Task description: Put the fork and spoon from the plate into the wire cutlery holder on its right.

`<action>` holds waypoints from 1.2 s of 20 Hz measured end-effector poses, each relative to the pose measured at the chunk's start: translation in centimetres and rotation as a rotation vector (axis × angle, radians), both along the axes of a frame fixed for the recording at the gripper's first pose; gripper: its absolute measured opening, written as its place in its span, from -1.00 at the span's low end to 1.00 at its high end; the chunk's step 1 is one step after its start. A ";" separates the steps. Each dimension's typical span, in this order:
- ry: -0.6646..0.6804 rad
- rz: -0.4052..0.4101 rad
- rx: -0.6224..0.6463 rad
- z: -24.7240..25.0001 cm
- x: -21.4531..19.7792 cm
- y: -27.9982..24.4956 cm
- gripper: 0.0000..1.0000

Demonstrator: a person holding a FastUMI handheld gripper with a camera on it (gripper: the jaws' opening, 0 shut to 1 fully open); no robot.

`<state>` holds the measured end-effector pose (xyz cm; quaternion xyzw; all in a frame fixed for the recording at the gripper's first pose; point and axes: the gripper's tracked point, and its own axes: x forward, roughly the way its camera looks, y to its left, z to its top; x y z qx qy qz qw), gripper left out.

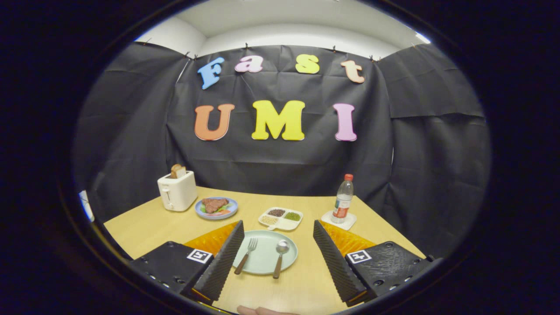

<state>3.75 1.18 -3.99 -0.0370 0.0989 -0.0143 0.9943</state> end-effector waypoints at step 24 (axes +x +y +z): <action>0.697 -0.041 0.009 -17.3 10.8 -0.2 0.46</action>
